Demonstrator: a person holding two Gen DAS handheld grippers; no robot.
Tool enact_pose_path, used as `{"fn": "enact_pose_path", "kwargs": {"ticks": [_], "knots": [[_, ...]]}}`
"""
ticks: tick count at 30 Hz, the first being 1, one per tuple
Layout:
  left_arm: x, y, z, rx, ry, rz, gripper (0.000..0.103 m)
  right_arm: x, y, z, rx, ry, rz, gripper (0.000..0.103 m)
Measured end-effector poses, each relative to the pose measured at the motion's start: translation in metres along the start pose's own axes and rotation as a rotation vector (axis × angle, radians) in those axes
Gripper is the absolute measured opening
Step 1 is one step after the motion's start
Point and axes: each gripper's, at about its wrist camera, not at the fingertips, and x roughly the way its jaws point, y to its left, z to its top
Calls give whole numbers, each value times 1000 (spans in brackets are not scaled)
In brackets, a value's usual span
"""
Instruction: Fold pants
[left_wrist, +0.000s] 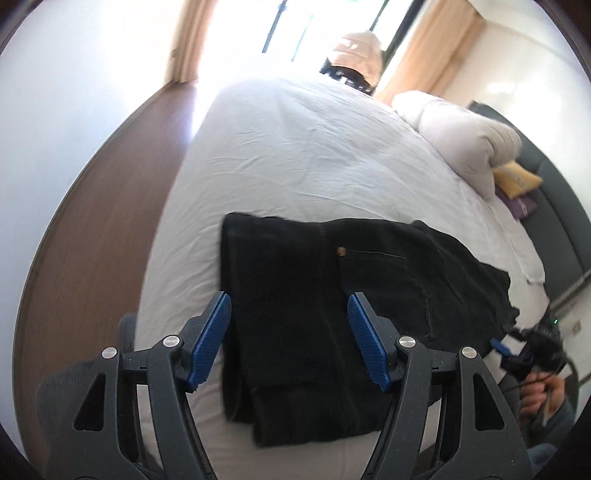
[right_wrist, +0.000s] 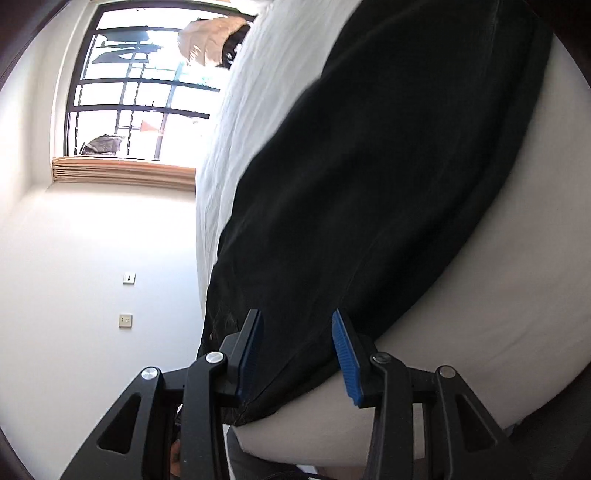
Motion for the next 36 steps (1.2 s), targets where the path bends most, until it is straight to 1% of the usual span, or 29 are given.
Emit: {"fn": "enact_pose_path", "kwargs": {"ticks": [2,4,6,8,11,13,14,16,17,19,21,22,23,25,27,31,34,36], "knots": [[-8,7,-4,-35,6,-13,64,7,1,-9,-10,39,15,43],[-16,12,-12,-73,26,-42,64,14,5,-14,-27,70,24,43],[-18,16,-24,-106,61,-84,64,19,6,-18,-35,98,26,43],[-20,14,-38,-108,93,-98,64,24,8,-18,-41,112,31,43],[-23,17,-55,-103,114,-76,64,29,9,-20,-50,113,38,43],[-19,18,-58,-115,118,-67,64,30,9,-20,-56,112,36,43],[-17,17,-58,-110,120,-50,64,32,11,-20,-56,112,32,43],[-19,11,-56,-68,103,-5,64,33,11,-20,-55,112,27,43],[-23,7,-56,-38,92,20,63,40,21,-13,-55,109,24,43],[-27,2,-55,-18,80,52,63,45,27,-12,-56,105,23,43],[-37,0,-56,-10,69,50,60,48,34,-11,-58,104,18,43],[-39,0,-57,-2,77,45,53,50,36,-11,-61,103,19,43],[-38,-2,-60,8,93,40,42,50,36,-10,-64,104,18,43],[-34,-3,-66,20,125,41,32,50,37,-11,-67,109,17,43],[-28,-2,-70,1,137,37,32,51,37,-11,-71,115,19,43],[-21,2,-67,-39,131,17,32,52,40,-13,-76,121,20,43],[-10,6,-64,-71,171,3,32,51,41,-13,-75,115,23,43],[-6,9,-64,-105,180,-16,32,50,40,-12,-74,112,24,43]]}}
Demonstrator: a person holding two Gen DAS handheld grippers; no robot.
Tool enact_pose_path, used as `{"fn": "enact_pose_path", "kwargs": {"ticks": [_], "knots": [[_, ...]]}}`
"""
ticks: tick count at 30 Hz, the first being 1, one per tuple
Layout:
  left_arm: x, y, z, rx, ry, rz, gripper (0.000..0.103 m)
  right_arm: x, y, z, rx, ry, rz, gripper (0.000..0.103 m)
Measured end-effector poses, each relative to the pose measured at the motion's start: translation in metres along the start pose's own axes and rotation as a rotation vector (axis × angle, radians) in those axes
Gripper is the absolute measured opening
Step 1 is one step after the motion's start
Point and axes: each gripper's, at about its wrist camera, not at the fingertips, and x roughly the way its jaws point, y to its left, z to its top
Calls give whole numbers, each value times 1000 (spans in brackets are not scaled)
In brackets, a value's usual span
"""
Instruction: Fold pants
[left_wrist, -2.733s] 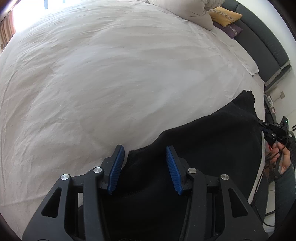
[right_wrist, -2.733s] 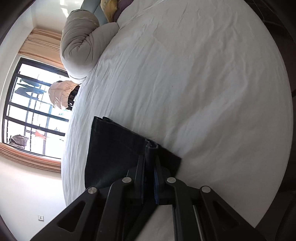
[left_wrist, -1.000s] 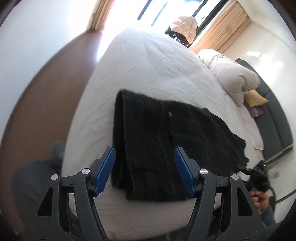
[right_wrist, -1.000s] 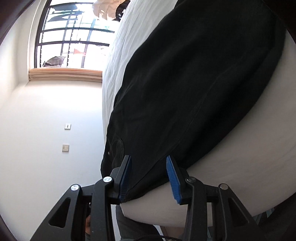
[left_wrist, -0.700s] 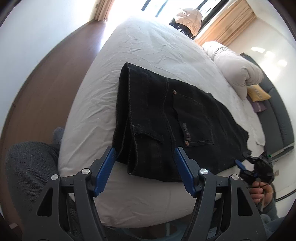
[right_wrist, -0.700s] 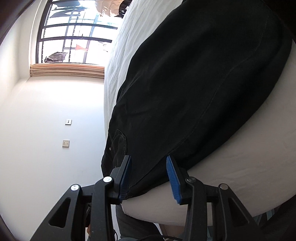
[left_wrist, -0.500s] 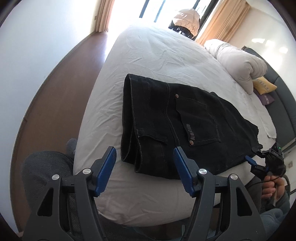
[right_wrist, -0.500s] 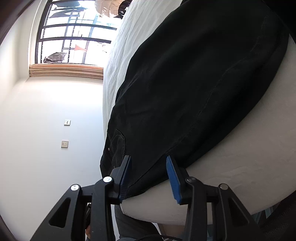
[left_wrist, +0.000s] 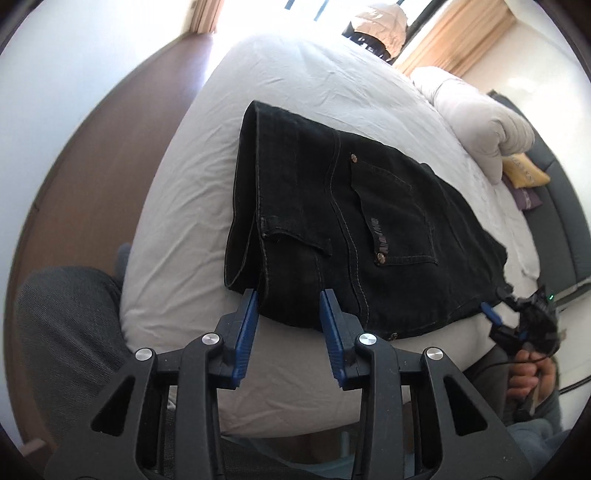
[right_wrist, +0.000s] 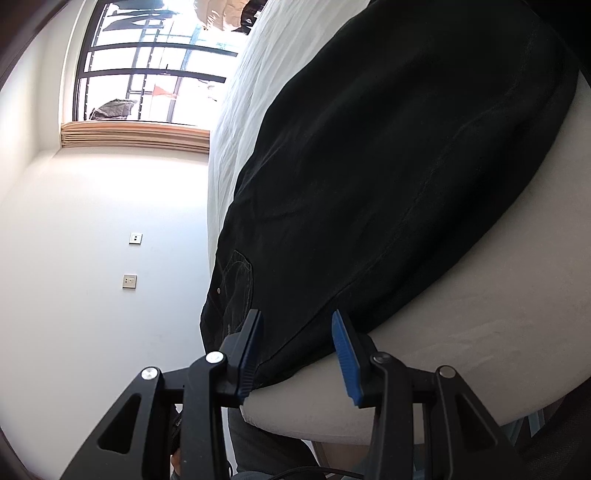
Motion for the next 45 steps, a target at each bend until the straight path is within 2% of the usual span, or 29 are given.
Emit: {"fn": "enact_pose_path", "kwargs": {"ticks": [3,4,5,7,11,14,20,24,28,30,31,35,37,40,42,43,45], "knots": [[6,3,3,-28,9,-11,28,1,-1,0,-3,3,-1,43],[6,3,4,-24,0,5,12,1,-1,-1,-4,4,-1,43],[6,4,6,-21,-8,19,5,2,-1,-1,-5,6,-2,43],[5,1,10,0,-24,23,3,3,-1,-1,-10,6,-7,43],[8,-15,14,94,-54,95,3,1,1,-3,-25,-3,-23,43],[0,-13,24,84,-87,106,3,-7,1,0,-32,-34,-36,41],[6,5,25,59,-75,137,3,-26,-4,9,-28,-98,-48,39],[31,10,19,89,-30,161,4,-20,-9,7,-21,-72,-79,39],[25,4,16,123,-49,163,4,-23,-7,8,-36,-85,-108,39],[21,6,16,120,-43,155,4,-38,0,17,-61,-137,-110,39],[18,6,17,111,-44,146,8,-45,1,23,-69,-160,-113,39],[0,22,13,27,-21,49,11,-70,9,53,-98,-243,-113,40],[-16,32,11,8,-25,105,11,-74,15,67,-147,-265,-117,41],[-46,35,16,-22,-88,149,10,-73,5,91,-165,-284,-204,41],[-61,19,31,-24,-157,121,10,-73,-20,105,-100,-275,-282,41],[-61,5,40,2,-172,94,10,-74,-38,108,-31,-265,-334,36],[-43,-39,60,93,-159,41,10,-83,-59,104,39,-278,-303,16]]}}
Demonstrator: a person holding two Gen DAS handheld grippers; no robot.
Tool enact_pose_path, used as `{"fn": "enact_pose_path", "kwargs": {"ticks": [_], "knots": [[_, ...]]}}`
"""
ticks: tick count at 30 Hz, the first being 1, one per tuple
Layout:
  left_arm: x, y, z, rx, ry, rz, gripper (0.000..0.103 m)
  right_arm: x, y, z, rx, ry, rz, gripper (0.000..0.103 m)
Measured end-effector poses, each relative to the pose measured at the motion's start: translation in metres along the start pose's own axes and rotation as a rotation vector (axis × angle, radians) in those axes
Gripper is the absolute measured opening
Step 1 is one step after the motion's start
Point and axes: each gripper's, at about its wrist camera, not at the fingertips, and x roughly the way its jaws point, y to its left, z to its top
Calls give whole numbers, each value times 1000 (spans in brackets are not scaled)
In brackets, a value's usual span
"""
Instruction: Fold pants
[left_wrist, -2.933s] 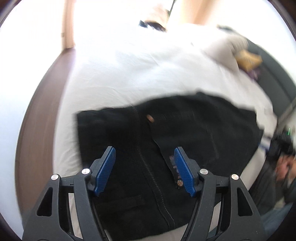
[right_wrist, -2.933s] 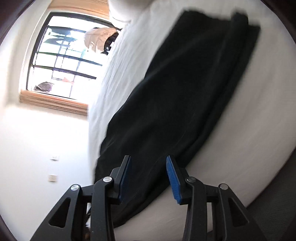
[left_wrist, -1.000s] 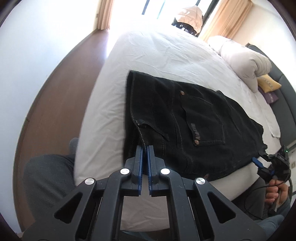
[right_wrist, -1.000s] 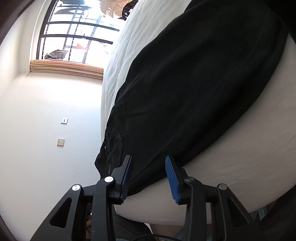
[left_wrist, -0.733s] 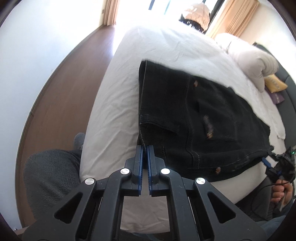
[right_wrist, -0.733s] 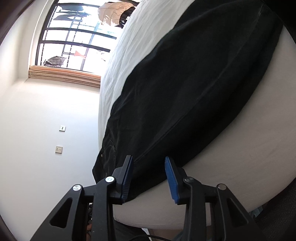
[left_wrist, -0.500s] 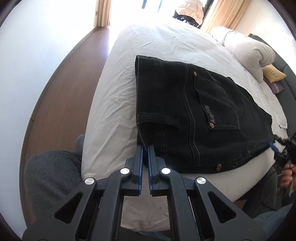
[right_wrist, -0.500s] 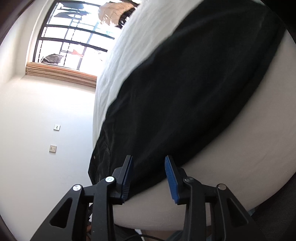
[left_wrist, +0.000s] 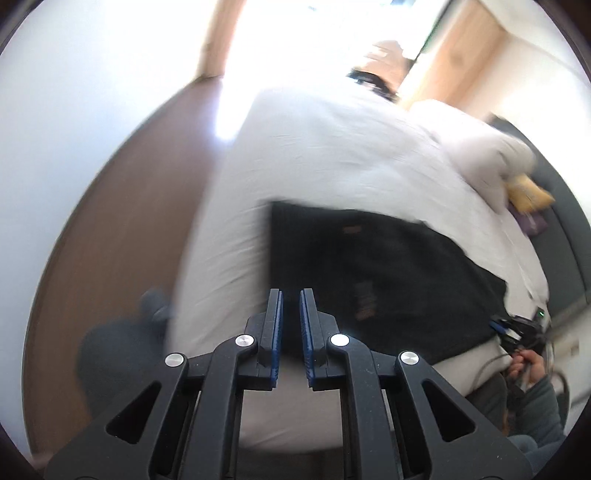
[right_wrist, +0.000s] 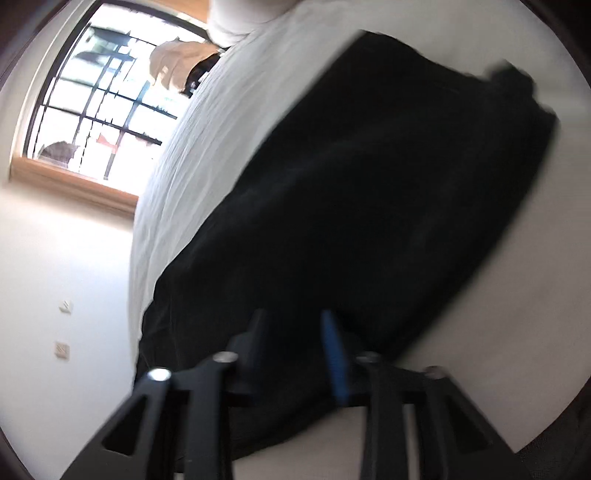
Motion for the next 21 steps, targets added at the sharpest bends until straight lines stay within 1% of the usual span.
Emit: {"fn": "enact_pose_path", "kwargs": {"ticks": [1,2,4,5,6,7,8,10,12,13,14,15,16,17,18,19,20,21], "knots": [[10,-15,5,20,8,-24,10,-4,-6,-2,10,-7,-1,14],[32,-42,11,47,32,-86,11,-10,-11,-5,18,-20,3,14],[66,-83,14,94,88,-166,11,-23,-18,-9,46,-46,15,16],[81,-101,14,126,108,-200,11,-32,-19,-9,52,-64,8,18],[98,-122,13,168,129,-228,11,-40,-18,-7,47,-88,5,30],[114,-141,11,199,155,-237,11,-47,-16,-3,36,-118,16,42],[125,-152,11,215,170,-247,11,-55,-11,2,19,-159,44,45],[147,-174,9,267,195,-270,11,-63,-6,18,3,-200,81,51],[172,-184,5,302,233,-230,11,-60,-6,39,5,-225,135,53],[183,-181,4,292,257,-210,11,-55,-12,51,16,-240,161,55],[193,-175,3,270,283,-195,10,-48,-20,58,50,-240,128,55],[200,-167,1,239,308,-187,10,-45,-33,61,99,-236,66,55],[203,-159,-1,208,315,-204,10,-40,-47,63,147,-227,19,53],[204,-150,-1,175,314,-237,10,-38,-64,62,187,-227,10,43],[200,-141,-3,156,319,-257,10,-41,-81,59,219,-241,29,20],[197,-138,-1,151,321,-253,10,-45,-93,56,246,-252,31,4],[193,-136,2,154,312,-228,10,-54,-106,51,280,-279,27,3],[190,-137,10,162,294,-202,10,-63,-111,46,296,-304,23,3]]}}
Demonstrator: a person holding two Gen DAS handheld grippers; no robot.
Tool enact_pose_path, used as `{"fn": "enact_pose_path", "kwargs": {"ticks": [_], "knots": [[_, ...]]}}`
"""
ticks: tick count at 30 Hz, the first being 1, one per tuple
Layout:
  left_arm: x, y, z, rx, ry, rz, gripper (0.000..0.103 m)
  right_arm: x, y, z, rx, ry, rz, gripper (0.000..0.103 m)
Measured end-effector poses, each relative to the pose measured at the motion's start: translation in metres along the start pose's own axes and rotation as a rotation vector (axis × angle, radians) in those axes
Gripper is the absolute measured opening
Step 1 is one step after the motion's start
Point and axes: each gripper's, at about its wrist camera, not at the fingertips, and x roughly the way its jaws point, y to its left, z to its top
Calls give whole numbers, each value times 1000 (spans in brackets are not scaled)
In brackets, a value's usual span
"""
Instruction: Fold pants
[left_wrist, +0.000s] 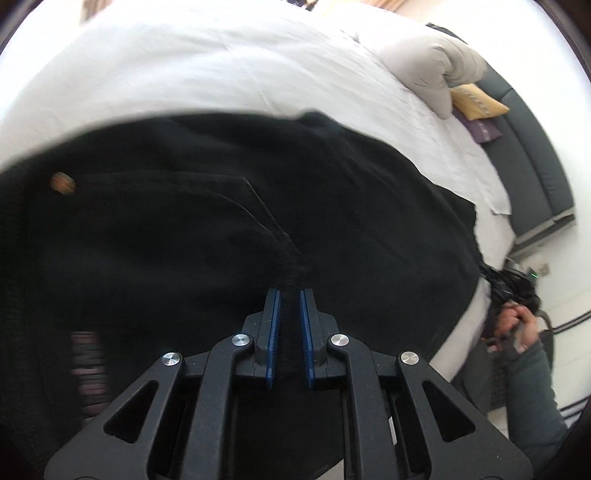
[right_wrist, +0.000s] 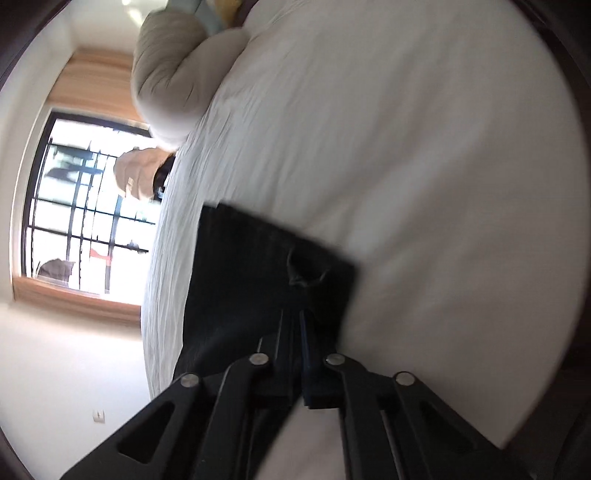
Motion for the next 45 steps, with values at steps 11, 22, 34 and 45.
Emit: {"fn": "enact_pose_path", "kwargs": {"ticks": [11,22,34,45], "knots": [[47,-36,101,118,-69,-68,11,93,187,-98,-448,377,240,53],[39,27,64,35,-148,2,10,145,239,-128,-699,361,19,54],[50,43,49,11,-198,-69,10,225,361,-309,-1588,742,39,62],[62,25,52,48,-194,20,10,257,367,-326,-1751,645,-126,8]]}}
